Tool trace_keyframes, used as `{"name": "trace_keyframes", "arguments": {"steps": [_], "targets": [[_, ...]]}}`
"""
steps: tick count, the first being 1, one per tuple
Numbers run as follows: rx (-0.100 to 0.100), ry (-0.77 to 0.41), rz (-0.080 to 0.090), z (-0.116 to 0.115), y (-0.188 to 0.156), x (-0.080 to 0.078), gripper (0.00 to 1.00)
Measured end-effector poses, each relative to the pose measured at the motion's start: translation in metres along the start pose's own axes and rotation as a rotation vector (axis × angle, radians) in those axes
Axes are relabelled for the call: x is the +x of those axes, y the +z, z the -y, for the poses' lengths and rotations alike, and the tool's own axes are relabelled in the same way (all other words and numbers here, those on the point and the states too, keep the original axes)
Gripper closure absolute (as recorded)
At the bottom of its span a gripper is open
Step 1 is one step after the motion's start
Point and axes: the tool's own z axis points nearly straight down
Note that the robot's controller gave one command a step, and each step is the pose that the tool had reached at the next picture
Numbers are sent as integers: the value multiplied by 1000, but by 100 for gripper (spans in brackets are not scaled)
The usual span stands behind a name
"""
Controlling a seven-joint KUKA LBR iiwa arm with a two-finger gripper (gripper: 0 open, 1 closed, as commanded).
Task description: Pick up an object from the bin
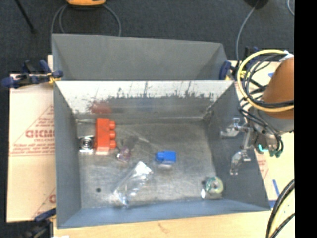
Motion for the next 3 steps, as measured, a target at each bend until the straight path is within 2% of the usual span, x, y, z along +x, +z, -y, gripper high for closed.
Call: {"name": "trace_keyframes", "arguments": {"steps": [1, 2, 3], "targets": [[1, 108, 13, 8, 124, 23, 0], [-2, 3, 13, -66, 98, -19, 0], [3, -62, 11, -109, 136, -55, 0]]}}
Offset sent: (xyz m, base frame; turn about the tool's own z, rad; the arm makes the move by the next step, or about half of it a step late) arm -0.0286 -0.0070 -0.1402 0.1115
